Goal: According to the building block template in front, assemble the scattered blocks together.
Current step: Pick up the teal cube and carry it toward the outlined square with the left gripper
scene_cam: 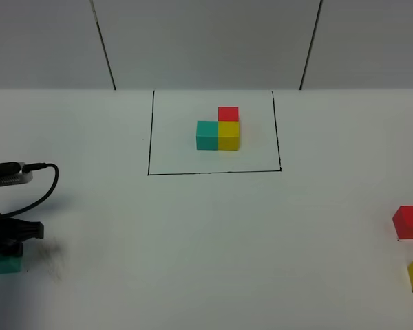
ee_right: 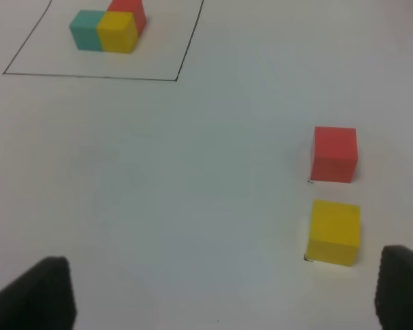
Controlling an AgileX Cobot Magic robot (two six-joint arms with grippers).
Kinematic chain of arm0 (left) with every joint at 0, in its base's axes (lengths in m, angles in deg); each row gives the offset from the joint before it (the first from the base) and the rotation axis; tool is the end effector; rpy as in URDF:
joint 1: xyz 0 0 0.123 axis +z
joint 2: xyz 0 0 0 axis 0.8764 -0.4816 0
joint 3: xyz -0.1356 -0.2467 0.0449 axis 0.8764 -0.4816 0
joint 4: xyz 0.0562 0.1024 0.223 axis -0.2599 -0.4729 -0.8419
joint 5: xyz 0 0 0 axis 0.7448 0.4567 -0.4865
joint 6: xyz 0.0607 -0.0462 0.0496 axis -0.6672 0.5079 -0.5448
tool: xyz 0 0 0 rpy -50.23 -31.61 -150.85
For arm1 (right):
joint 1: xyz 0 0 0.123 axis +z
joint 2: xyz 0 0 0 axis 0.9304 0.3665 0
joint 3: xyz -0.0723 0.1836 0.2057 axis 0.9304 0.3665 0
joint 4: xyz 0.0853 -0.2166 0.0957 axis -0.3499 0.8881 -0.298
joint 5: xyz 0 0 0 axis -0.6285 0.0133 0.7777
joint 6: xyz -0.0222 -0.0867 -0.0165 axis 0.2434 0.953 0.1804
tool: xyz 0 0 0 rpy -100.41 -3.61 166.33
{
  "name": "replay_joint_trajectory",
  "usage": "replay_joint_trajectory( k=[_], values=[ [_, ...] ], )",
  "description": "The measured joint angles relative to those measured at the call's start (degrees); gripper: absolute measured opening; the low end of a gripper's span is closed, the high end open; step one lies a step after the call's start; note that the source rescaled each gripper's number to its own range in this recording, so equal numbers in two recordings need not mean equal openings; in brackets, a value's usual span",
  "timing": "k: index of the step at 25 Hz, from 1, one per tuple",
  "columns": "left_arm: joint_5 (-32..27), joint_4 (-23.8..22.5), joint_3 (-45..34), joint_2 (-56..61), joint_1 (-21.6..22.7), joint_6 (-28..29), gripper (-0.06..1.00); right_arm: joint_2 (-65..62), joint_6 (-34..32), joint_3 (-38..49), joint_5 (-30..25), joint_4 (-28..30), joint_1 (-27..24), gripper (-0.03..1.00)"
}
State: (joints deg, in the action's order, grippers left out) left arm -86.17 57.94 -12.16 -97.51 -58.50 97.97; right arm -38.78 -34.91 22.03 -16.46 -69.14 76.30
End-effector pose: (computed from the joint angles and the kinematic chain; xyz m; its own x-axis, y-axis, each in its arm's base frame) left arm 0.2804 0.0167 0.1250 -0.9380 -0.1340 -0.3198 -0.1435 0.9896 0.0064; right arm -0.0106 0.0189 0.2787 -0.4462 -0.0512 -0.8935 -0.3238 0.9399 0.1078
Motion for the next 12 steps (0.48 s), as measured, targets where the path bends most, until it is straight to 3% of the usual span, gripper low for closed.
replay_joint_trajectory(
  k=[4,7,10,12],
  values=[
    [-2.88,0.06,1.29,0.0,0.0,-2.96,0.02,0.0,-0.06,0.0,0.0,0.0,0.0,0.76],
    [-8.61,2.34,5.33,1.12,-1.08,-9.43,0.02,0.0,-0.06,0.0,0.0,0.0,0.0,0.76],
    [-14.62,9.48,11.76,2.06,-4.61,-20.39,0.02,0.0,-0.06,0.0,0.0,0.0,0.0,0.76],
    [-19.24,15.07,16.54,1.99,-8.27,-31.68,0.02,0.0,-0.06,0.0,0.0,0.0,0.0,0.76]
  ],
)
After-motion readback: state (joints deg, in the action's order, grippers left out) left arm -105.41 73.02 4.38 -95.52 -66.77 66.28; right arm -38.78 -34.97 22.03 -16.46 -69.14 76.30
